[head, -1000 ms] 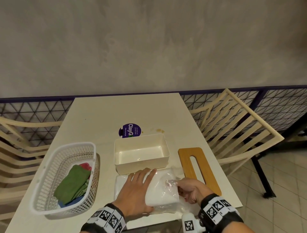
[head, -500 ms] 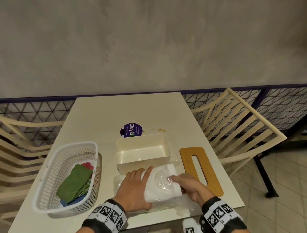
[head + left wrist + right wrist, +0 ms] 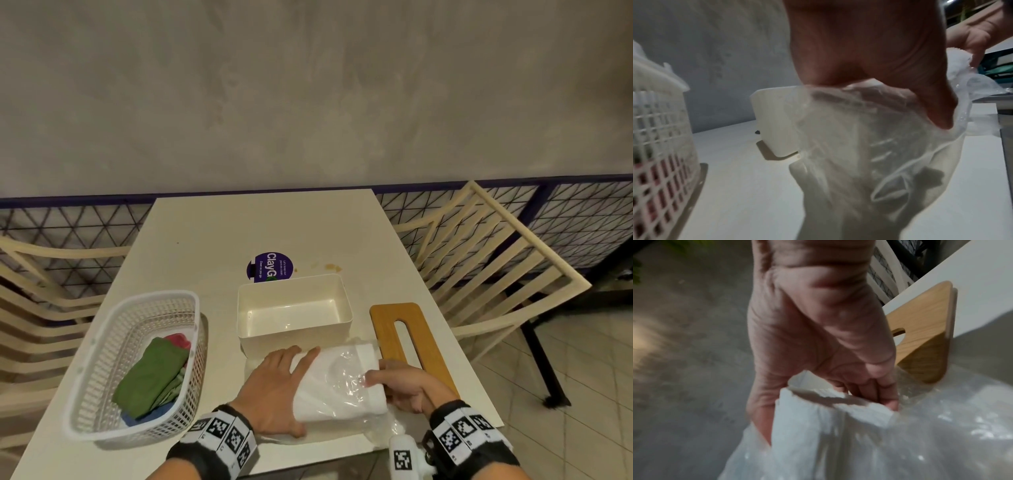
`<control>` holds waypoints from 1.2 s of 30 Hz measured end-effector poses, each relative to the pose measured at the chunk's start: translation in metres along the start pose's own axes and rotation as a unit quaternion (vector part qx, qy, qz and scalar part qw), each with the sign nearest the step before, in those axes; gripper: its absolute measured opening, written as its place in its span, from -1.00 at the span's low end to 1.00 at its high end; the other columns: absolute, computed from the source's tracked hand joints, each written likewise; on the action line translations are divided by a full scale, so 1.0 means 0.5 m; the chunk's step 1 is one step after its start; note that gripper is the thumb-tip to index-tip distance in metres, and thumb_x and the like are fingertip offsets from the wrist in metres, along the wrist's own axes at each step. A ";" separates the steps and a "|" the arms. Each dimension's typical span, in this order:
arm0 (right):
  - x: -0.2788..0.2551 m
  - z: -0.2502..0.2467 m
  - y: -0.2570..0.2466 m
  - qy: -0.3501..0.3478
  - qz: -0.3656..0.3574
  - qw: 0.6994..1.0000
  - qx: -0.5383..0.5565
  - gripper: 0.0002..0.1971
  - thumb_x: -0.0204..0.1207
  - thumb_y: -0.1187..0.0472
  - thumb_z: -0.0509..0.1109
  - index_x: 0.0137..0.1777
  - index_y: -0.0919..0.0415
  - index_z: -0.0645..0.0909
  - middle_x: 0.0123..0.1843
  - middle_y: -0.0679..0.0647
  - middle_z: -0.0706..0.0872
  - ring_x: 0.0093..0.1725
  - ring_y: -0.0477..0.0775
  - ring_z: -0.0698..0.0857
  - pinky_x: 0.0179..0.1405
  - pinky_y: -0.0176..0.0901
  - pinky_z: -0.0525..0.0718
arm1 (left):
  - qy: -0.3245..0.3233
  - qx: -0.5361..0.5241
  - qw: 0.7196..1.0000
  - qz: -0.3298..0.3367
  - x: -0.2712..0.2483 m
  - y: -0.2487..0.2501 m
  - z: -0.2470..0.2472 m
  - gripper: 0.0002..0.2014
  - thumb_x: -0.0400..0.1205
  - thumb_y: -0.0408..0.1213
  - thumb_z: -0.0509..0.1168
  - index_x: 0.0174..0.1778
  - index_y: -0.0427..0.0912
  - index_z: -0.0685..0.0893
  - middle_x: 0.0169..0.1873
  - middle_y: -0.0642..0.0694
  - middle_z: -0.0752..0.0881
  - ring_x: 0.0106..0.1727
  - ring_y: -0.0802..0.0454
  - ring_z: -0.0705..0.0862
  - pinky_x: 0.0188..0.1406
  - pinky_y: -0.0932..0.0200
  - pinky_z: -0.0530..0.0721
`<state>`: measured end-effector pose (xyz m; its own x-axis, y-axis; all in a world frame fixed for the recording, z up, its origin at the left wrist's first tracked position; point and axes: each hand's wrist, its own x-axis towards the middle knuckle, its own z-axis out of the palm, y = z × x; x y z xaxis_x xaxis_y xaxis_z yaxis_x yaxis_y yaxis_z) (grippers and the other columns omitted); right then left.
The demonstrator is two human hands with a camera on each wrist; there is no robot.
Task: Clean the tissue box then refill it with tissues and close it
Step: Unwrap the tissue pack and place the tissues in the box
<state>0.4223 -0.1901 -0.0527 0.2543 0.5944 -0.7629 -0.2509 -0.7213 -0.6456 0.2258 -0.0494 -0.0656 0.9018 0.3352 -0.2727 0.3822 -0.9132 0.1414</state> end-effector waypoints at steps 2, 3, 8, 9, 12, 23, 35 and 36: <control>0.001 0.009 0.004 -0.023 -0.004 0.999 0.023 -0.66 0.36 0.30 0.53 0.13 0.28 0.63 0.15 0.28 0.75 0.23 0.29 0.68 0.29 0.15 0.61 | 0.003 0.012 1.000 0.019 0.006 0.010 -0.005 0.30 0.14 0.40 0.38 0.59 0.03 -0.32 0.63 -0.15 -0.08 0.63 -0.15 -0.07 0.58 -0.01 -0.23; 0.003 0.013 0.004 -0.027 -0.005 0.999 0.027 -0.64 0.35 0.28 0.54 0.15 0.28 0.62 0.15 0.28 0.75 0.23 0.30 0.67 0.31 0.16 0.60 | 0.005 0.012 1.000 0.025 0.010 0.013 -0.007 0.32 0.12 0.42 0.38 0.59 0.04 -0.32 0.64 -0.15 -0.10 0.64 -0.15 -0.08 0.58 -0.02 -0.25; 0.009 -0.009 0.009 -0.018 -0.002 0.999 0.050 -0.43 0.18 0.28 0.64 0.22 0.36 0.60 0.19 0.34 0.73 0.18 0.29 0.70 0.23 0.16 0.65 | 0.002 0.049 0.998 0.036 -0.004 -0.005 0.001 0.16 0.26 0.23 0.34 0.55 0.18 -0.39 0.64 -0.16 -0.03 0.60 -0.13 0.07 0.59 -0.05 0.05; 0.012 -0.017 0.014 -0.014 0.004 0.999 0.051 -0.30 0.06 0.27 0.71 0.24 0.38 0.59 0.22 0.37 0.70 0.21 0.31 0.68 0.29 0.21 0.60 | 0.006 0.058 0.998 0.039 -0.009 -0.004 0.004 0.14 0.27 0.20 0.32 0.54 0.20 -0.41 0.64 -0.16 -0.04 0.60 -0.14 0.07 0.59 -0.06 0.05; 0.023 -0.032 0.018 -0.009 0.029 0.997 0.069 -0.16 -0.07 0.31 0.74 0.29 0.45 0.55 0.27 0.42 0.66 0.30 0.39 0.62 0.37 0.37 0.46 | 0.008 0.075 0.996 0.045 -0.016 0.008 0.018 0.14 0.29 0.13 0.32 0.52 0.18 -0.46 0.64 -0.20 -0.07 0.58 -0.21 0.08 0.58 -0.08 0.06; -0.003 -0.036 0.025 -0.006 0.003 0.995 0.099 -0.70 0.42 0.27 0.50 0.11 0.31 0.59 -0.12 0.21 0.82 -0.11 0.19 0.77 -0.24 0.06 0.79 | -0.001 0.043 0.999 0.007 -0.020 0.007 0.016 0.36 0.11 0.44 0.36 0.50 0.13 -0.54 0.65 -0.17 -0.22 0.65 -0.19 -0.19 0.60 -0.18 -0.26; -0.032 -0.048 0.058 -0.010 -0.103 0.982 0.159 -0.19 0.00 0.17 0.66 0.34 0.18 0.50 0.23 0.28 0.70 0.24 0.34 0.63 0.12 0.23 0.68 | -0.012 0.060 0.998 0.008 -0.051 -0.027 -0.001 0.11 0.30 0.21 0.29 0.48 0.27 -0.48 0.62 -0.15 0.05 0.50 -0.15 0.31 0.40 -0.08 0.39; -0.042 -0.062 0.058 -0.003 -0.107 0.982 0.155 -0.15 -0.03 0.15 0.69 0.35 0.16 0.50 0.23 0.28 0.70 0.25 0.34 0.64 0.17 0.29 0.65 | -0.010 0.057 0.998 0.006 -0.053 -0.031 -0.001 0.10 0.31 0.20 0.29 0.48 0.29 -0.47 0.61 -0.13 0.09 0.49 -0.13 0.33 0.38 -0.08 0.42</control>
<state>0.4386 -0.2345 -0.0545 0.3273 0.7236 -0.6077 -0.4647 -0.4367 -0.7703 0.1959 -0.0440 -0.0600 0.9016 0.3206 -0.2905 0.3450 -0.9379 0.0356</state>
